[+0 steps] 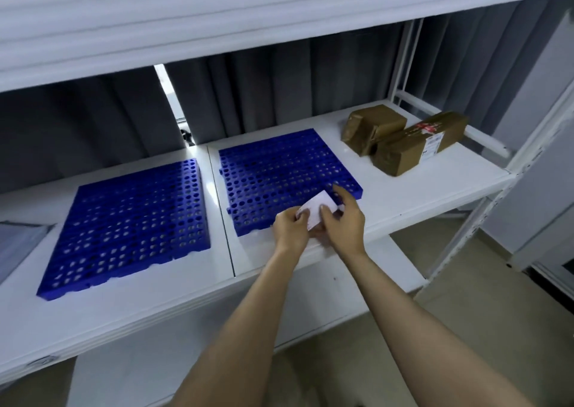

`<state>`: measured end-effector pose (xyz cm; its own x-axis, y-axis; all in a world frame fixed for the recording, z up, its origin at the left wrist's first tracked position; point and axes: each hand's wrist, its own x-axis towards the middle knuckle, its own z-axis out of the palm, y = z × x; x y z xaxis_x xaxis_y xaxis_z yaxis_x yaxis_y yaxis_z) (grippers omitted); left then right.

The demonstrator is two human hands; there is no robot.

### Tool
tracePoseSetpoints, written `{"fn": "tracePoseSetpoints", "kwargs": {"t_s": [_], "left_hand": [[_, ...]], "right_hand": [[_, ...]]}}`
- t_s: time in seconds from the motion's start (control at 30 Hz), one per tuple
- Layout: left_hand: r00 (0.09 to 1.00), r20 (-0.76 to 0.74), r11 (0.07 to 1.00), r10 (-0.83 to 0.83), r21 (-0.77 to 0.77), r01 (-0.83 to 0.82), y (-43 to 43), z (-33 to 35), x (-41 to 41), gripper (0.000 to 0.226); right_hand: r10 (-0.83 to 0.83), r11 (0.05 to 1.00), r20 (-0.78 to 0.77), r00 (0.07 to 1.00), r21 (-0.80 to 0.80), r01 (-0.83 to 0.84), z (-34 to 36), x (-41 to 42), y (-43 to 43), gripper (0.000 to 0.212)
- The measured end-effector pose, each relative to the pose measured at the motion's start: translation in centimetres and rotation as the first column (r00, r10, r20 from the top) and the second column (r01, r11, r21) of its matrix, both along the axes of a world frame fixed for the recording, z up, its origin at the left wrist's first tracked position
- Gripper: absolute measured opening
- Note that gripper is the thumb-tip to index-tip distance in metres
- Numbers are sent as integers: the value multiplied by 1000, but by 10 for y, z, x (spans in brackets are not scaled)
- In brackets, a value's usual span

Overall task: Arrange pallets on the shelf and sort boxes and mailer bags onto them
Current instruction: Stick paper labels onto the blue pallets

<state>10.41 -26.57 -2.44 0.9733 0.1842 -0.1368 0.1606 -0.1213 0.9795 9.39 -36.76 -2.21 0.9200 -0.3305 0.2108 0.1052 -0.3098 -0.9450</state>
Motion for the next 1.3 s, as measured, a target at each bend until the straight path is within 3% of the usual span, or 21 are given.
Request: {"fn": "tracePoseSetpoints", "kwargs": {"t_s": [0.13, 0.23, 0.33, 0.4, 0.63, 0.77, 0.87, 0.93, 1.0, 1.1, 1.23, 1.3], "left_hand": [[995, -39, 995, -89, -49, 87, -33, 11, -6, 19], [992, -59, 992, -114, -59, 111, -67, 21, -3, 19], [972, -140, 972, -190, -166, 166, -107, 32, 6, 22], [971, -174, 957, -166, -265, 116, -131, 34, 15, 21], [994, -110, 992, -14, -128, 0, -169, 24, 45, 26], [993, -108, 996, 37, -80, -46, -161, 16, 44, 24], [992, -100, 996, 79, -43, -84, -152, 16, 41, 22], [995, -69, 997, 79, -4, -79, -145, 15, 41, 21], [996, -14, 996, 86, 28, -85, -135, 17, 39, 22], [990, 48, 989, 136, 53, -139, -110, 17, 33, 22], [973, 111, 973, 200, 92, -210, -50, 12, 16, 6], [964, 127, 964, 234, 102, -247, -15, 11, 4, 5]], "right_hand": [[-113, 980, -152, 982, 144, 135, 9, -2, -31, 47], [-131, 982, -269, 954, 97, 163, 15, -1, -67, 51], [-158, 984, -348, 924, 19, 175, 17, 10, -110, 48], [-196, 977, -354, 915, 5, 212, 16, 21, -138, 41], [-407, 913, -350, 844, -132, 386, 4, 71, -212, 24], [-381, 913, -307, 872, -273, 303, -7, 79, -217, 41], [-405, 891, -150, 902, -284, 353, -4, 72, -200, 46], [-338, 938, -87, 937, -118, 327, 4, 63, -176, 39], [-169, 986, -88, 982, -4, 169, 7, 54, -145, 37], [-28, 999, -145, 989, 28, 33, -3, 48, -105, 36], [18, 997, -157, 987, 78, -5, -3, 32, -53, 8], [46, 997, -151, 987, 73, -35, 0, 23, -20, 6]]}}
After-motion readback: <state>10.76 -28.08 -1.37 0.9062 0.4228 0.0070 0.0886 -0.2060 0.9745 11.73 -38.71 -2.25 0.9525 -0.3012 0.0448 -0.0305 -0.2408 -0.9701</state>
